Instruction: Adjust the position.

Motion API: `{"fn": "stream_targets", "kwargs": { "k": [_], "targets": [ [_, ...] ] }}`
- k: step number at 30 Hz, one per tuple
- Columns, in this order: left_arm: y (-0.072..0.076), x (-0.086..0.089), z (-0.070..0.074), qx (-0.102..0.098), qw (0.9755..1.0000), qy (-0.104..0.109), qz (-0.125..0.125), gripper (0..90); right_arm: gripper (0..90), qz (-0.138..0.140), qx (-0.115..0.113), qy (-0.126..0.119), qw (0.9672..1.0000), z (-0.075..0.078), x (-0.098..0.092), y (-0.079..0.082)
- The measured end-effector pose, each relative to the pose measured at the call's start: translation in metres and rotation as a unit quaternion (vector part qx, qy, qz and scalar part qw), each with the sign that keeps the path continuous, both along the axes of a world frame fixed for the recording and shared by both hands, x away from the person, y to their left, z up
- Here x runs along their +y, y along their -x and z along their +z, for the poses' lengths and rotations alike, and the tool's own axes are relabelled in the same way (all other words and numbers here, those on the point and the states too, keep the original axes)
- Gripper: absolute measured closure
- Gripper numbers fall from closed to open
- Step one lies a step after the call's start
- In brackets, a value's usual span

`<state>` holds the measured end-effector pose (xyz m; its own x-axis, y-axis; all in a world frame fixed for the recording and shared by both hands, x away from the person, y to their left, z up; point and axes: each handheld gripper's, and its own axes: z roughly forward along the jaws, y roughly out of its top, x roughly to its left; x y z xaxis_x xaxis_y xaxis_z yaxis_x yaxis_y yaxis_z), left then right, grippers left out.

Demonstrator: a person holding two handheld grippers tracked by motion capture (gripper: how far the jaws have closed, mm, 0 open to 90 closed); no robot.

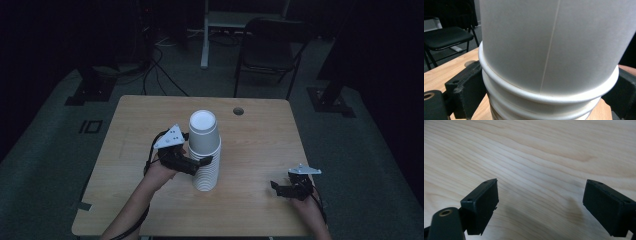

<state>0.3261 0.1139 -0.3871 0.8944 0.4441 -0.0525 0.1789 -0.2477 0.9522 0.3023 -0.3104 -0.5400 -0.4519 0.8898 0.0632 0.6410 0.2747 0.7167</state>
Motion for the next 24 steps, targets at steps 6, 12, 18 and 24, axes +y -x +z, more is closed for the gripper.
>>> {"fn": "stream_targets", "kwargs": {
  "k": [6,12,18,24],
  "targets": [
    [0.000,0.000,-0.001,0.000,1.0000,0.002,0.000,5.1,12.6,0.016,-0.013,-0.020,0.9996,0.018,0.009,0.001],
    [0.000,0.000,0.000,0.000,1.0000,0.000,-0.001,5.1,12.6,0.028,-0.040,-0.037,0.9981,0.039,0.015,0.001],
    [0.000,0.000,-0.001,0.000,1.0000,0.001,0.000,5.0,12.5,0.036,-0.067,-0.060,0.9953,0.063,0.020,-0.001],
    [0.000,0.000,-0.001,0.000,1.0000,0.002,0.001,5.1,12.5,0.054,-0.093,-0.069,0.9918,0.083,0.029,-0.002]
  ]
}}
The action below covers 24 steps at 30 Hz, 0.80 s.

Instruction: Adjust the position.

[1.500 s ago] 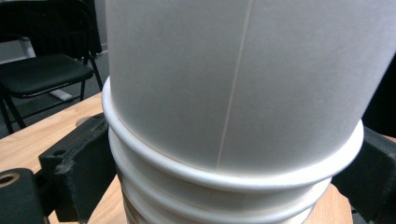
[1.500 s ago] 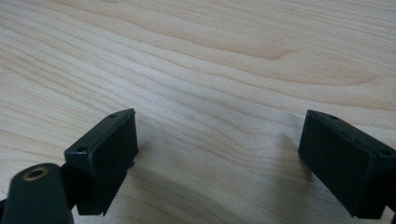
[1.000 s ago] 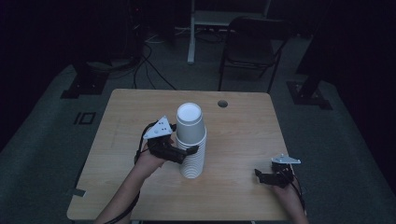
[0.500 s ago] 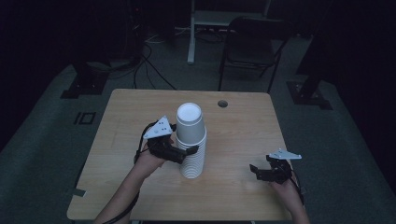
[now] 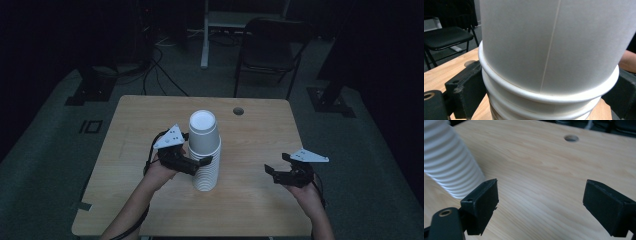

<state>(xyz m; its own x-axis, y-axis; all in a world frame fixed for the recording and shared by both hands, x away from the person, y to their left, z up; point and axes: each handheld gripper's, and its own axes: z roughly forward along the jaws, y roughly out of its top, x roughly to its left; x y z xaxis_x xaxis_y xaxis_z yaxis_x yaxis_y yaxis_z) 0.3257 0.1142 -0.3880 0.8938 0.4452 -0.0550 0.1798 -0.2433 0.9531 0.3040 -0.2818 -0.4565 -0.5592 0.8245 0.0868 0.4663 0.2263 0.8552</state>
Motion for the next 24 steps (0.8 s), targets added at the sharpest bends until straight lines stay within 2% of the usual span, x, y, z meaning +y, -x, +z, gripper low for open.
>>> {"fn": "stream_targets", "kwargs": {
  "k": [2,3,5,12,24],
  "targets": [
    [0.000,0.000,0.000,0.000,1.0000,0.000,0.000,5.1,12.5,0.018,-0.012,-0.002,0.9998,0.014,0.008,0.000],
    [0.000,0.000,0.000,0.000,1.0000,0.000,0.000,5.1,12.5,0.018,-0.012,-0.002,0.9998,0.014,0.008,0.000],
    [0.000,0.000,0.000,0.000,1.0000,0.000,0.000,5.1,12.5,0.032,-0.022,-0.012,0.9992,0.025,0.014,0.001],
    [0.000,0.000,0.000,0.001,1.0000,0.001,0.001,5.1,12.5,0.064,-0.043,-0.032,0.9965,0.049,0.030,0.002],
    [-0.001,0.000,0.000,0.002,1.0000,0.000,0.000,5.1,12.6,0.125,-0.071,-0.051,0.9883,0.090,0.061,-0.002]
  ]
}}
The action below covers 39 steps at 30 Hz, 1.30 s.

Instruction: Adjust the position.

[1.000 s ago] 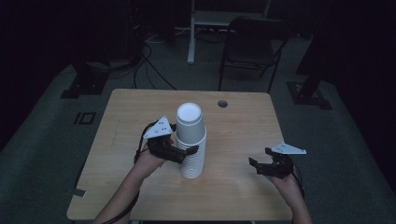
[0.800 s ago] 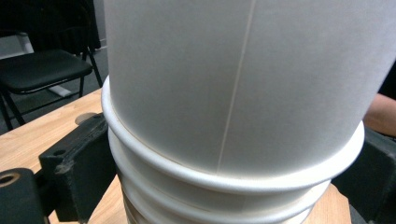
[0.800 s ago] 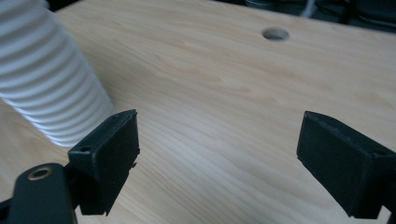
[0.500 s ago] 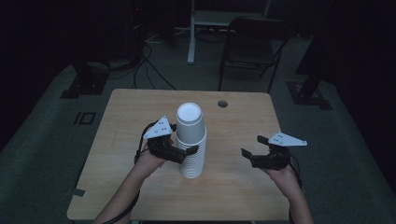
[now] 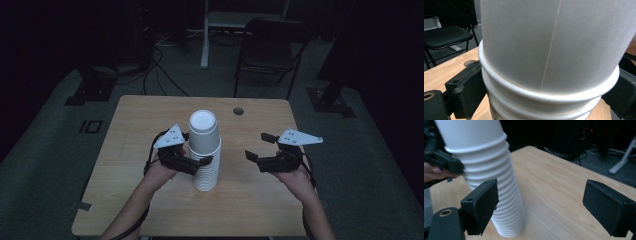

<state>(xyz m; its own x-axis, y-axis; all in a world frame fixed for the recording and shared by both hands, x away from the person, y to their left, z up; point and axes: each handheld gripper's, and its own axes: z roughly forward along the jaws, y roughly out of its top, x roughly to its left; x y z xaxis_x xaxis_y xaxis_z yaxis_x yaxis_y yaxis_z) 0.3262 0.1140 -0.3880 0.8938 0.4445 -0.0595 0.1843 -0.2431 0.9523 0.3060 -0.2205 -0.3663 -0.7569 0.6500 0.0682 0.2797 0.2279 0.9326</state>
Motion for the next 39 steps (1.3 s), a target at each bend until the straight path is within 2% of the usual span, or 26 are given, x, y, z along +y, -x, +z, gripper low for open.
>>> {"fn": "stream_targets", "kwargs": {
  "k": [10,13,19,28,35,39],
  "targets": [
    [0.000,0.000,0.000,0.000,1.0000,0.000,0.001,5.1,12.6,0.044,-0.021,-0.006,0.9988,0.016,0.025,0.000],
    [0.000,0.000,0.000,0.000,1.0000,0.000,0.001,5.1,12.6,0.065,-0.025,-0.016,0.9974,0.019,0.031,0.000],
    [0.000,0.000,0.000,0.001,1.0000,-0.001,0.001,5.1,13.0,0.095,-0.036,-0.017,0.9947,0.026,0.047,0.001],
    [0.001,0.000,0.000,0.001,1.0000,-0.001,0.001,5.1,12.9,0.127,-0.054,-0.029,0.9901,0.035,0.066,-0.004],
    [0.001,0.000,0.000,0.001,1.0000,-0.002,0.001,5.2,13.3,0.139,-0.064,-0.042,0.9873,0.041,0.076,-0.012],
    [0.001,0.000,0.001,0.002,1.0000,-0.002,0.002,5.1,13.3,0.150,-0.066,-0.037,0.9858,0.046,0.085,-0.015]
  ]
}}
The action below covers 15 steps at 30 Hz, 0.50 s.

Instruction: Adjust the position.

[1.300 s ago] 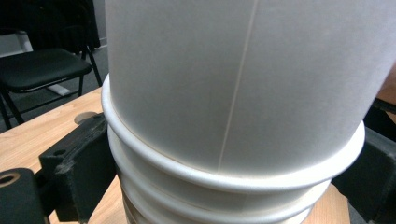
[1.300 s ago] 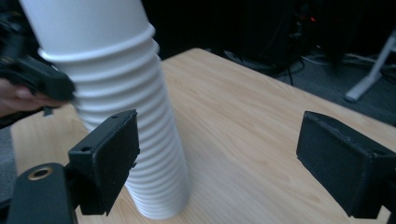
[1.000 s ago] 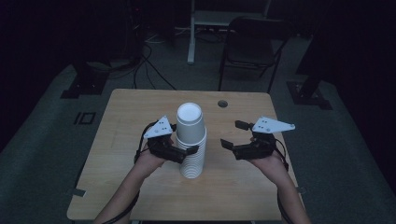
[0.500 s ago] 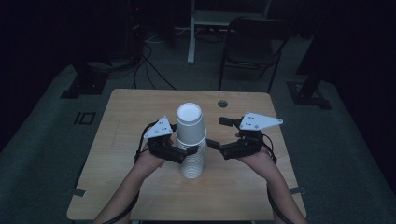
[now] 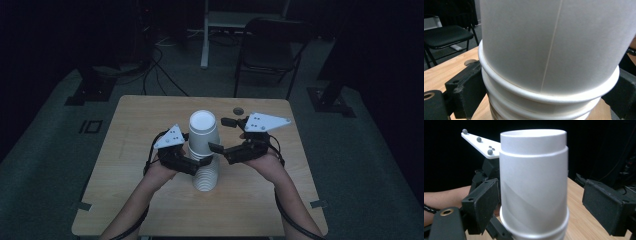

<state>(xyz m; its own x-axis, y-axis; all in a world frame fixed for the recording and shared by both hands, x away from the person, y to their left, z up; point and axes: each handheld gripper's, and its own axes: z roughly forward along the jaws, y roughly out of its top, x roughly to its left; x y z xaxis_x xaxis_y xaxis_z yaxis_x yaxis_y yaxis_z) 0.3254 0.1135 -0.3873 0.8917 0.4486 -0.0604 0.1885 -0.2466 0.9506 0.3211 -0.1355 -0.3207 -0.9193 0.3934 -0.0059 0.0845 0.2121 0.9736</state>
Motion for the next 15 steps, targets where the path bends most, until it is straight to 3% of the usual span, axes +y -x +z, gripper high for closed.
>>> {"fn": "stream_targets", "kwargs": {
  "k": [15],
  "targets": [
    [0.001,0.000,0.000,-0.001,1.0000,0.000,0.001,5.2,13.3,0.017,-0.002,0.016,0.9997,0.006,0.028,-0.008]
  ]
}}
